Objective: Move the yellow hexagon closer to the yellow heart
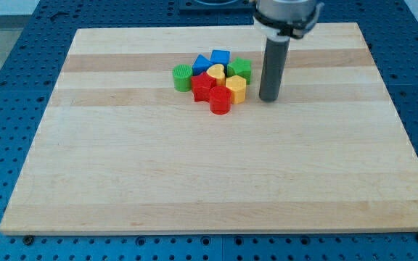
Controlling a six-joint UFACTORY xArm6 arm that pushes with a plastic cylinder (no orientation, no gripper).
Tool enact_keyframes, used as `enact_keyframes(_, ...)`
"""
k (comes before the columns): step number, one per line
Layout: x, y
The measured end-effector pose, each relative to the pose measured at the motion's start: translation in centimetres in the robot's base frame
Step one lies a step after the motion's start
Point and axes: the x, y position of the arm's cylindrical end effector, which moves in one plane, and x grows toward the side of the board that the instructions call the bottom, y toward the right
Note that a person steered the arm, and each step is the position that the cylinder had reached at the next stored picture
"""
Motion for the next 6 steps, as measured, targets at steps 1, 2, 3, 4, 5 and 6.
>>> enact_keyframes(1,-0.1,-0.4)
enact_keyframes(2,-0.6,-0.8)
enact_keyframes(3,-0.5,-2.5)
enact_keyframes(4,-0.9,-3.6)
enact_keyframes(5,-1.6,-4.1)
enact_keyframes(6,-4.4,-4.2)
